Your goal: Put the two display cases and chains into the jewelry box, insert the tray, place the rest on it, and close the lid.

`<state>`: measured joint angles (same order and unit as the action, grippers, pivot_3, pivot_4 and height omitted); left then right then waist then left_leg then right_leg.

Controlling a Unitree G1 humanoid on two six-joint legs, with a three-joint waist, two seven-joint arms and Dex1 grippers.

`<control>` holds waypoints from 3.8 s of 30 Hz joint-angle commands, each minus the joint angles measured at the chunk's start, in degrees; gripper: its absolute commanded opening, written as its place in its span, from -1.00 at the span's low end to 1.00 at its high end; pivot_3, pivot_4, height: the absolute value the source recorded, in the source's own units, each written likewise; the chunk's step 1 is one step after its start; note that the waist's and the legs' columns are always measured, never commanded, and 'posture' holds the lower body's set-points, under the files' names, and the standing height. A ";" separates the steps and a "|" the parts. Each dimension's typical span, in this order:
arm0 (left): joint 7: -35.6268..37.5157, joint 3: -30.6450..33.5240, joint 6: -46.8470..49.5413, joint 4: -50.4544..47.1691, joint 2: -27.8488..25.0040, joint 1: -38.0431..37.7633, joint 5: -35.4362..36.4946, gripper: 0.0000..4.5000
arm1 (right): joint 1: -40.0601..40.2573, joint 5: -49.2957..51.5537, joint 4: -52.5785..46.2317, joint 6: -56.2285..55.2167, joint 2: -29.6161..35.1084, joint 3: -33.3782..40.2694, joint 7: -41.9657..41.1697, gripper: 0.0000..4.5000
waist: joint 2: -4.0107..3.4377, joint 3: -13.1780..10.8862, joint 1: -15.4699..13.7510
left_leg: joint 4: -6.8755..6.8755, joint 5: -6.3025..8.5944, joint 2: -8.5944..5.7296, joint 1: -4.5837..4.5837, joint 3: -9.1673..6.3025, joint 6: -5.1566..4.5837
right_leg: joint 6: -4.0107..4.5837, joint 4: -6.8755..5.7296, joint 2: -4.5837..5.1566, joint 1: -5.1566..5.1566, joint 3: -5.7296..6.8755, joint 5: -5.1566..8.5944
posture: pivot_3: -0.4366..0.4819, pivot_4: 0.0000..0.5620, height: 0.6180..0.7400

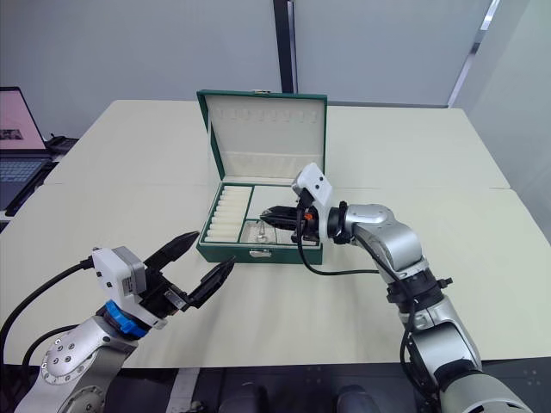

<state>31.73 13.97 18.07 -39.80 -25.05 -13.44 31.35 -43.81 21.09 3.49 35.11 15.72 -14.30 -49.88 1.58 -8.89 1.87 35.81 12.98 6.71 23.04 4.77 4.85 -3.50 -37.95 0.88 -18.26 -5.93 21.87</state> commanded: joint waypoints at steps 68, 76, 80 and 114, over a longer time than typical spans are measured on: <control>16.85 -4.27 -6.56 71.24 -6.20 45.36 -10.61 -1.00 | 8.64 -10.53 8.72 -12.35 0.86 6.76 9.45 -1.00 | -0.06 -0.34 -0.05 | 0.09 -0.14 0.03 0.03 0.11 0.24 | -0.01 -0.08 -0.02 -0.05 0.05 0.00 | -0.05 -0.47 1.00; 22.61 -4.74 -1.27 62.04 -7.28 39.43 -8.92 -1.00 | 10.92 -8.25 5.05 -9.85 1.72 5.72 3.31 -1.00 | -0.06 -0.34 0.04 | 0.04 -0.13 0.05 0.01 0.11 0.24 | -0.01 -0.06 -0.02 -0.06 0.08 0.00 | -0.05 -0.47 1.00; 24.15 -5.31 1.55 56.97 -8.09 35.85 -8.27 -1.00 | 13.65 -5.61 0.34 -6.18 3.35 5.33 -0.98 -1.00 | -0.06 -0.34 -0.02 | 0.00 -0.13 0.06 0.02 0.11 0.24 | -0.01 -0.04 -0.03 -0.06 0.08 0.00 | -0.05 -0.47 1.00; 27.81 -3.79 8.76 44.30 -10.50 26.84 -4.21 -1.00 | 21.86 -0.86 -10.66 1.48 9.67 6.77 -5.72 -1.00 | -0.04 -0.32 -0.17 | 0.03 -0.12 0.02 -0.02 0.04 0.22 | -0.01 -0.02 -0.03 0.04 0.09 0.00 | -0.05 -0.47 1.00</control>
<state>56.74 11.75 28.13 7.17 -36.67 12.73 24.63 -22.08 17.14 -4.55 36.79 26.30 -5.29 -52.92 1.54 -9.21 1.70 35.84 12.87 6.74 23.02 4.81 5.07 -3.52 -37.98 0.85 -18.23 -5.84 21.87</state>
